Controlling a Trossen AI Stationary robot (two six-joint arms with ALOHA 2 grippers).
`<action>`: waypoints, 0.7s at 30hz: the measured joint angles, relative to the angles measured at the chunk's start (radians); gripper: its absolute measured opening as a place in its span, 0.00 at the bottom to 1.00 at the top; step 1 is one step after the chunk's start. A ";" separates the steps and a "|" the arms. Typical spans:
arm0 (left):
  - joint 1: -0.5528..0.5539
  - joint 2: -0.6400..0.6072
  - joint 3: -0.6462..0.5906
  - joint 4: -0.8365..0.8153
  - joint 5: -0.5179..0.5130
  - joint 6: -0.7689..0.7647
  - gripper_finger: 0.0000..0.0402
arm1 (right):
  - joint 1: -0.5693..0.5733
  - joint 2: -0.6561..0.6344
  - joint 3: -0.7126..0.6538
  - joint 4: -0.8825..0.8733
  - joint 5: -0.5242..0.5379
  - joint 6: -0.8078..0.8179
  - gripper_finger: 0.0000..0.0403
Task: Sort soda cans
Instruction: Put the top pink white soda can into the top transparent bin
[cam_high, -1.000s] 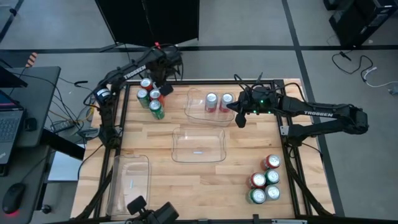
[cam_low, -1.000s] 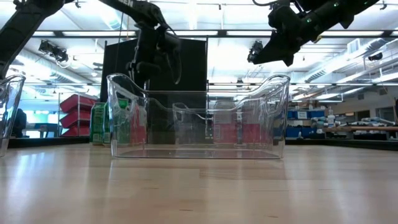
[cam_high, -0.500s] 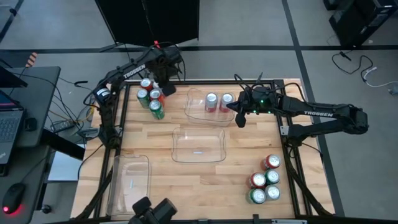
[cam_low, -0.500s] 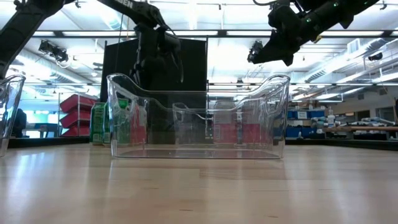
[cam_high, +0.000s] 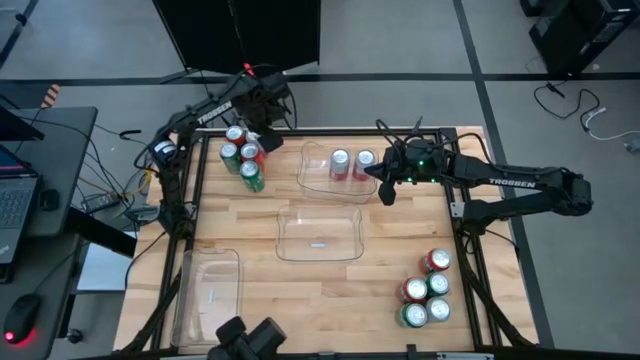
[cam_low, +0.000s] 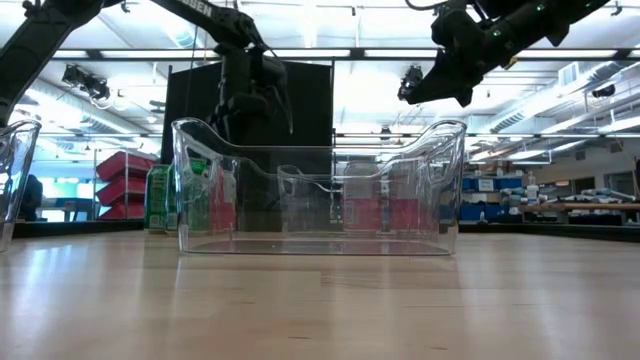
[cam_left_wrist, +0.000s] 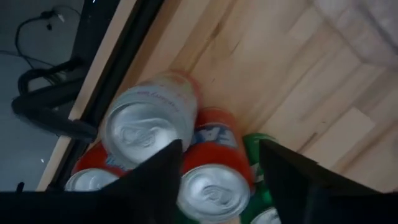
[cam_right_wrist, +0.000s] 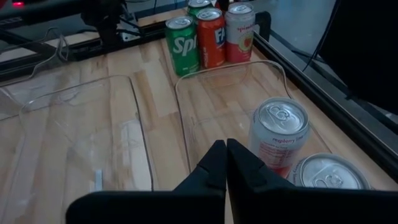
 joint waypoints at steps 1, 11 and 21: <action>-0.009 0.000 0.000 0.008 0.001 -0.003 0.59 | 0.000 0.000 0.000 -0.002 0.000 0.000 0.00; 0.004 0.000 0.000 0.015 -0.063 -0.017 0.80 | 0.000 0.000 0.000 -0.011 0.000 0.001 0.01; 0.118 0.000 0.000 0.029 0.006 -0.020 0.81 | 0.000 0.000 0.000 -0.018 -0.001 0.001 0.00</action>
